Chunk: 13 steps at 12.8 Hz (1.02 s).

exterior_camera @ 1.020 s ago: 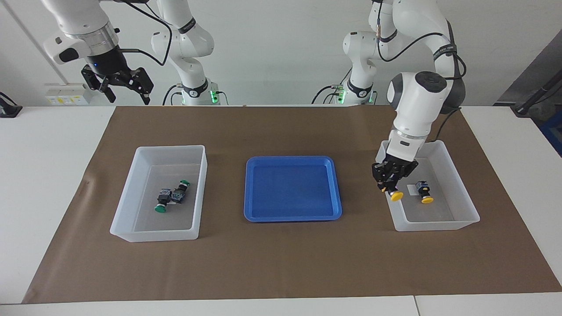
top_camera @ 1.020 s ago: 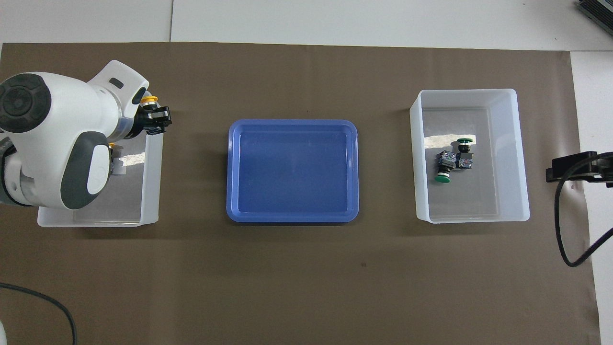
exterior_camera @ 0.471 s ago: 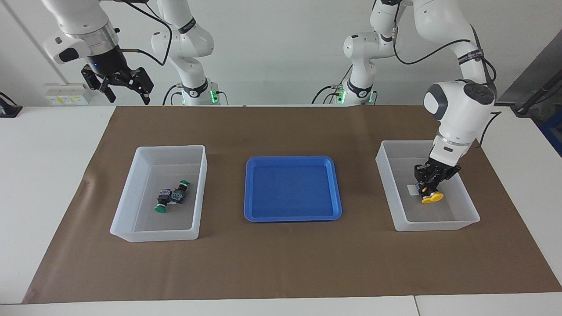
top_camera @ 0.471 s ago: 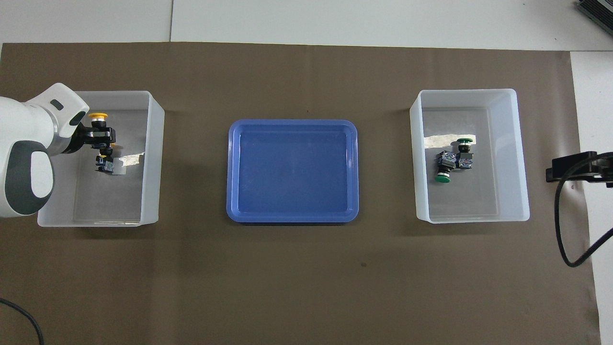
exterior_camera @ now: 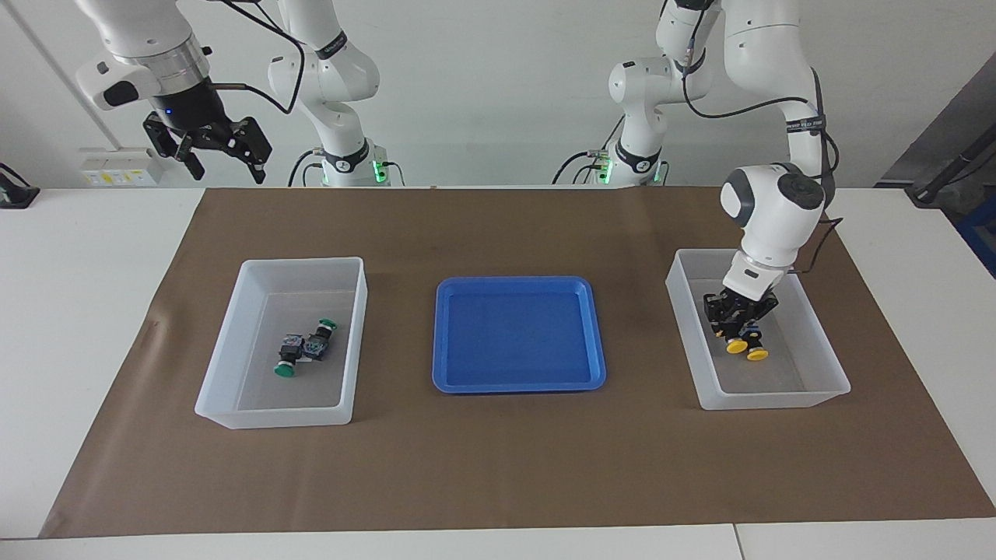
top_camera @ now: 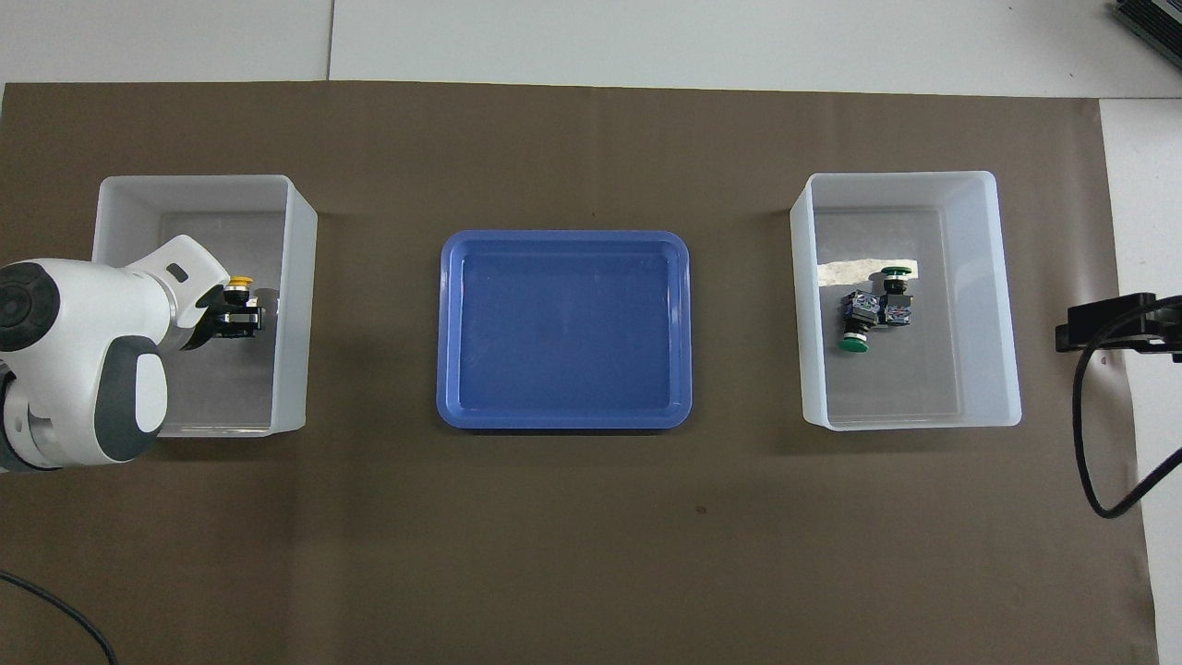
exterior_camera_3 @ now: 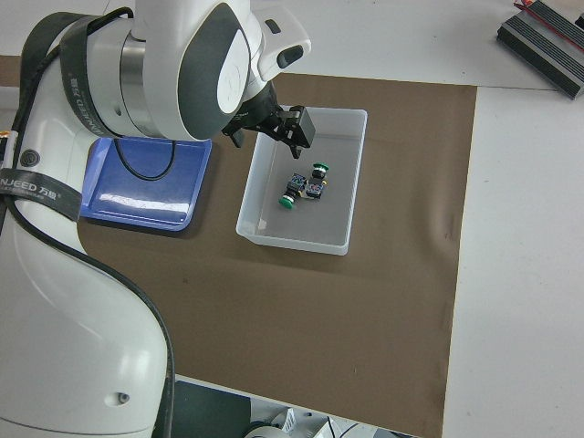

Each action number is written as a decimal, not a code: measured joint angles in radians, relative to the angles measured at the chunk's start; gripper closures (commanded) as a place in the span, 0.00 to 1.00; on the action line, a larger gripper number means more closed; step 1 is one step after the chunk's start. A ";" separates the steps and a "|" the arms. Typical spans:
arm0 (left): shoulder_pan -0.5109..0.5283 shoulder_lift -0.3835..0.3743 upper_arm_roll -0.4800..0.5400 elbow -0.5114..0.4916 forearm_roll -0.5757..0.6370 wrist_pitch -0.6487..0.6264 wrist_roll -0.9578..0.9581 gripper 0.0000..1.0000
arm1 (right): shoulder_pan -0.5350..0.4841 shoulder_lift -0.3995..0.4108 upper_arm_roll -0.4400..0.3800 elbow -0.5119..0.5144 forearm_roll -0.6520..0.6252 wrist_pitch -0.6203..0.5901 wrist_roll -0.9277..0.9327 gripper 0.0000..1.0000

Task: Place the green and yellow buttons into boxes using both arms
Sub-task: 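Lower the yellow button beside the other one and open the left gripper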

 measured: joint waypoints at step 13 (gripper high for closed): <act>-0.032 -0.247 -0.015 0.199 0.000 -0.423 0.011 0.00 | 0.000 0.000 0.000 0.000 0.000 0.000 0.000 0.00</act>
